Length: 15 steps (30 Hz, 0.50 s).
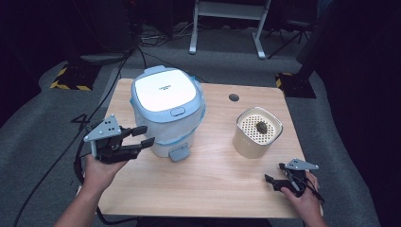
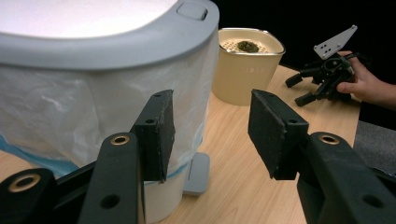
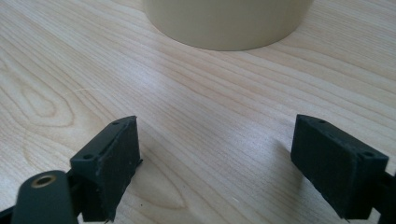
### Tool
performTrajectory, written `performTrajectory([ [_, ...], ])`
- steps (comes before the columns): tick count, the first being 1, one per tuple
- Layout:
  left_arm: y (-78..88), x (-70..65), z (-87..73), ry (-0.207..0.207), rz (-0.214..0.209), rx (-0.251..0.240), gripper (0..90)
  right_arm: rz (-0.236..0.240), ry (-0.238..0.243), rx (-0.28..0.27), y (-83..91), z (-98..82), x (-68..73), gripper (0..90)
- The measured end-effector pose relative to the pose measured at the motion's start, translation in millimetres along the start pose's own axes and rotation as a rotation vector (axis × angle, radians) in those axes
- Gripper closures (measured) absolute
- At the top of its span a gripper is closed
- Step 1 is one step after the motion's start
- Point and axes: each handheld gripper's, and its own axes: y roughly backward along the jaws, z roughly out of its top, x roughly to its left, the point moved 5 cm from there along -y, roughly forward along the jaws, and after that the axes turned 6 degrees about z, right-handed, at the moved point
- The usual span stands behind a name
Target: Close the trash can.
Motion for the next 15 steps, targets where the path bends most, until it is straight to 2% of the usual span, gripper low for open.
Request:
performTrajectory([
  [7, -4.0, -1.6, -15.7, 0.009, 0.018, 0.0, 50.5, 0.0, 0.0, 0.0, 0.0, 0.0, 0.0, 15.6],
  [11, -7.7, -2.6, -29.8, 0.018, 0.039, 0.008, 50.4, 0.0, 0.0, 0.0, 0.0, 0.0, 0.0, 15.6],
  [12, -9.9, -2.3, -37.8, 0.019, 0.047, 0.018, 50.3, 0.0, 0.0, 0.0, 0.0, 0.0, 0.0, 15.6],
  [13, -9.9, -2.3, -37.8, 0.019, 0.047, 0.018, 50.3, 0.0, 0.0, 0.0, 0.0, 0.0, 0.0, 15.6],
  [14, -12.6, -1.8, -45.5, 0.022, 0.06, 0.023, 50.2, 0.0, 0.0, 0.0, 0.0, 0.0, 0.0, 15.6],
  [15, -12.6, -1.8, -45.5, 0.022, 0.06, 0.023, 50.1, 0.0, 0.0, 0.0, 0.0, 0.0, 0.0, 15.6],
])
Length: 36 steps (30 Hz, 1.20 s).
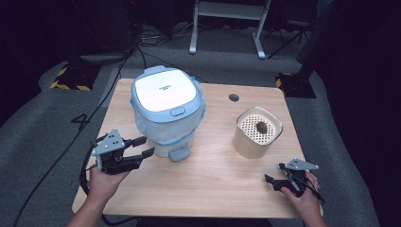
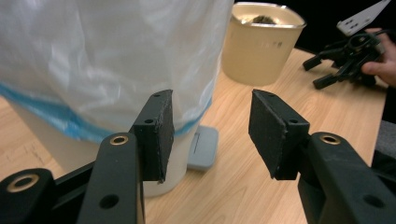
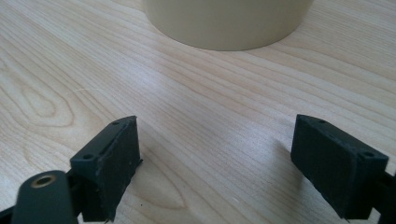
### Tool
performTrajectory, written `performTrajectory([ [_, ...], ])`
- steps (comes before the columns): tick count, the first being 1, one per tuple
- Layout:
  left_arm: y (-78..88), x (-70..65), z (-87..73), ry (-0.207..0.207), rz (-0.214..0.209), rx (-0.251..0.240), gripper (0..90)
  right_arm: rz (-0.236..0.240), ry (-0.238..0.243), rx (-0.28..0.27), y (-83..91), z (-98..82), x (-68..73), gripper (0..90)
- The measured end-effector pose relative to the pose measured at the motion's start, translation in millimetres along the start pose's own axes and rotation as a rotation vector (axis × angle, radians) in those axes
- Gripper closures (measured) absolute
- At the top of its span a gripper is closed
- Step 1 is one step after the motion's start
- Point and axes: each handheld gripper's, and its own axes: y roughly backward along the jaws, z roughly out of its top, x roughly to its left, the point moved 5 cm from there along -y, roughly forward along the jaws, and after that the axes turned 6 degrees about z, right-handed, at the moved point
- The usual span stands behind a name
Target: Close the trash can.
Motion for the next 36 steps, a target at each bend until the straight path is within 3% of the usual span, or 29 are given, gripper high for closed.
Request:
performTrajectory([
  [14, -21.5, 0.2, -53.7, 0.046, 0.032, 0.101, 45.0, 0.0, 0.0, 0.0, 0.0, 0.0, 0.0, 15.6],
  [17, -28.9, -1.0, -69.0, 0.057, 0.029, 0.171, 43.8, 0.0, 0.0, 0.0, 0.0, 0.0, 0.0, 15.6],
  [19, -31.1, -1.5, -73.3, 0.061, 0.029, 0.187, 43.7, 0.0, 0.0, 0.0, 0.0, 0.0, 0.0, 15.6],
  [23, -37.3, -1.0, -86.6, 0.072, 0.055, 0.257, 43.4, 0.0, 0.0, 0.0, 0.0, 0.0, 0.0, 15.6],
  [28, -44.6, -3.4, -97.5, 0.06, 0.067, 0.33, 42.7, 0.0, 0.0, 0.0, 0.0, 0.0, 0.0, 15.7],
  [36, -54.3, -3.3, -108.9, 0.029, 0.112, 0.405, 40.9, 0.0, 0.0, 0.0, 0.0, 0.0, 0.0, 15.6],
])
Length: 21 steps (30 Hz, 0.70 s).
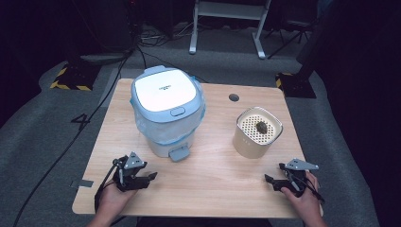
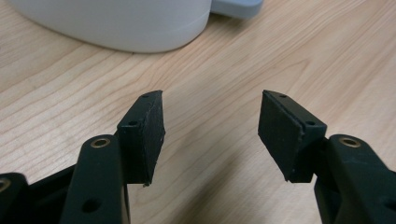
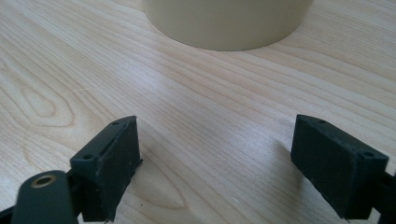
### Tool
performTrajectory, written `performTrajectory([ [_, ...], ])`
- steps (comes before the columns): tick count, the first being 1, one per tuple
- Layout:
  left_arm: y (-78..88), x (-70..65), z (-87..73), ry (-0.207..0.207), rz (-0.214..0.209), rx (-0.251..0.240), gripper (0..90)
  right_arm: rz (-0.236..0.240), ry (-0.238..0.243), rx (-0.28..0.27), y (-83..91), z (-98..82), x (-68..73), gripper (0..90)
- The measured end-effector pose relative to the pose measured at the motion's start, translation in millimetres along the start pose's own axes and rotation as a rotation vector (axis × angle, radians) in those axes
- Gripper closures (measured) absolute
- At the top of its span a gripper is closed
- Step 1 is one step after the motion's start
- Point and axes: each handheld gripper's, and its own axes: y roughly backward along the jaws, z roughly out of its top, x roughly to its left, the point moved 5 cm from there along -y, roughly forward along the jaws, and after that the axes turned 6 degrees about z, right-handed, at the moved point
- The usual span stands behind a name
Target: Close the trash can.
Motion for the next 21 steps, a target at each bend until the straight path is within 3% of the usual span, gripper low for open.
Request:
performTrajectory([
  [3, -8.8, -0.6, -5.0, -0.017, 0.034, 0.056, 38.4, 0.0, 0.0, 0.0, 0.0, 0.0, 0.0, 15.6],
  [7, -11.6, -0.2, -6.9, -0.019, 0.032, 0.034, 33.3, 0.0, 0.0, 0.0, 0.0, 0.0, 0.0, 15.6],
  [9, -15.7, 3.2, -8.8, -0.028, 0.032, -0.016, 30.2, 0.0, 0.0, 0.0, 0.0, 0.0, 0.0, 15.6],
  [10, -17.7, 6.1, -9.3, 0.013, 0.019, -0.03, 20.4, 0.0, 0.0, 0.0, 0.0, 0.0, 0.0, 15.6],
  [14, -18.4, 7.0, -9.5, -0.001, 0.039, -0.021, 17.5, 0.001, 0.0, 0.0, 0.0, 0.0, 0.0, 15.7],
  [21, -18.5, 8.6, -9.7, -0.016, 0.02, -0.017, 16.5, 0.0, 0.0, 0.0, 0.0, 0.0, 0.0, 15.7],
])
